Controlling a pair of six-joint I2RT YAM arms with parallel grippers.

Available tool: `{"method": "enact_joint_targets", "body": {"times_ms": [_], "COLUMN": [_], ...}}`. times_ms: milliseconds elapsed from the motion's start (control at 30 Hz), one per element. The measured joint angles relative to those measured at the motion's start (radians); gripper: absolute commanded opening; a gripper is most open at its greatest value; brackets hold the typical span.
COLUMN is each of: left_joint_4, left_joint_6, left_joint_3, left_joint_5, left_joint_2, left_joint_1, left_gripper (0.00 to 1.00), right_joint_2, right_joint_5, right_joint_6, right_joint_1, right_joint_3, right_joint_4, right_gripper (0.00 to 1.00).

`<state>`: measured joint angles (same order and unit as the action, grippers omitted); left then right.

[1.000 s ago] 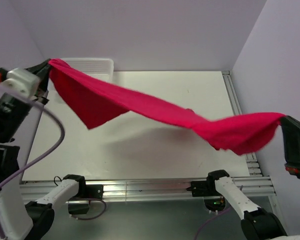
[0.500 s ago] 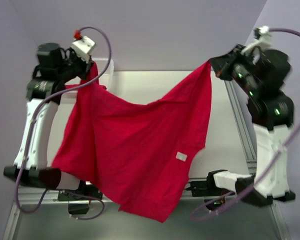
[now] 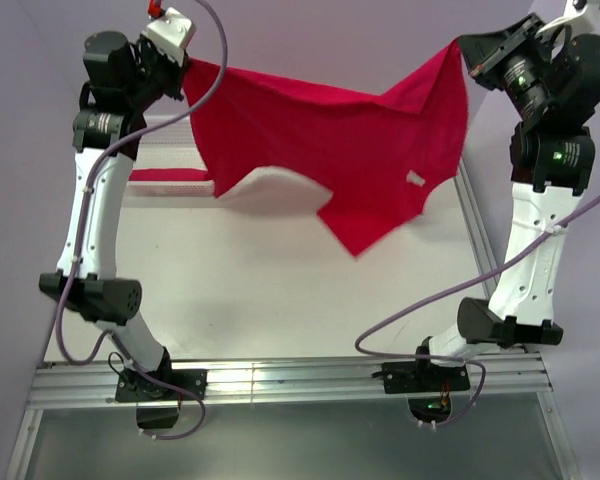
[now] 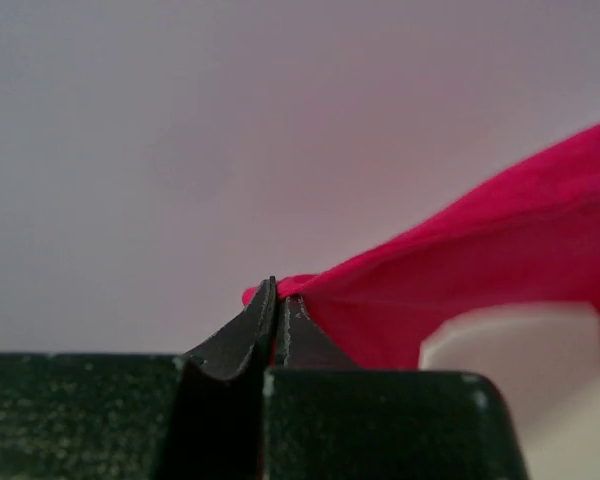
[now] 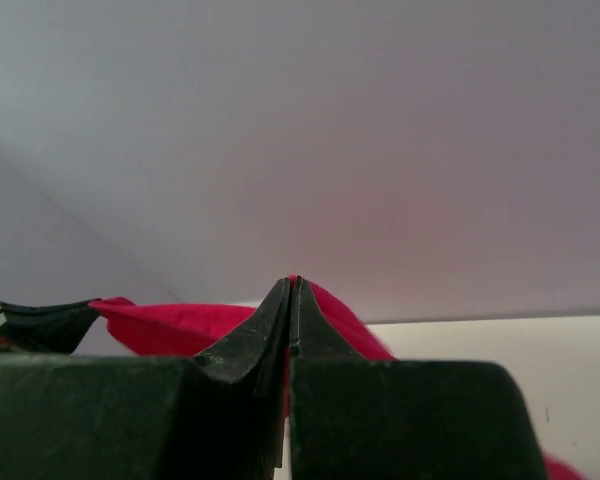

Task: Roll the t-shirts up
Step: Flatten the tshirt

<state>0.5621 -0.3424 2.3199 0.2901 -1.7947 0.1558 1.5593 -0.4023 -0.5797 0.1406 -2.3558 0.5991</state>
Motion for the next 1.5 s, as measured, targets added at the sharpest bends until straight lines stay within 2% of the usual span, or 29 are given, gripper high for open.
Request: {"method": "enact_joint_targets", "body": {"times_ms": [133, 367, 533, 633, 767, 933, 1233, 1500], "left_joint_4": [-0.100, -0.103, -0.131, -0.123, -0.109, -0.113, -0.214, -0.192], "left_joint_6": [0.000, 0.008, 0.005, 0.004, 0.005, 0.009, 0.031, 0.033], "left_joint_3": [-0.216, -0.245, -0.413, -0.430, -0.377, -0.384, -0.541, -0.534], "left_joint_5": [-0.016, -0.012, 0.000, 0.000, 0.000, 0.017, 0.087, 0.077], "left_joint_2": [0.124, 0.106, 0.208, 0.242, 0.278, 0.411, 0.776, 0.828], "left_joint_1": [0.029, 0.037, 0.040, 0.042, 0.042, 0.042, 0.043, 0.045], "left_gripper": [0.00, 0.00, 0.00, 0.00, 0.00, 0.00, 0.00, 0.00], "right_joint_2": [-0.091, -0.103, -0.256, -0.335, -0.403, -0.512, -0.796, -0.838], "right_joint_5": [-0.047, -0.103, -0.130, -0.137, -0.137, -0.137, -0.158, -0.167], "right_joint_6": [-0.007, 0.013, 0.039, 0.043, 0.048, 0.050, 0.062, 0.080], "right_joint_1": [0.008, 0.020, 0.032, 0.050, 0.059, 0.060, 0.060, 0.060], "right_joint_3": [0.209, 0.314, 0.528, 0.584, 0.555, 0.501, 0.502, 0.306], "right_joint_4": [-0.105, -0.147, -0.193, -0.194, -0.192, -0.188, -0.238, -0.155], "right_gripper": [0.00, 0.00, 0.00, 0.00, 0.00, 0.00, 0.00, 0.00]}}
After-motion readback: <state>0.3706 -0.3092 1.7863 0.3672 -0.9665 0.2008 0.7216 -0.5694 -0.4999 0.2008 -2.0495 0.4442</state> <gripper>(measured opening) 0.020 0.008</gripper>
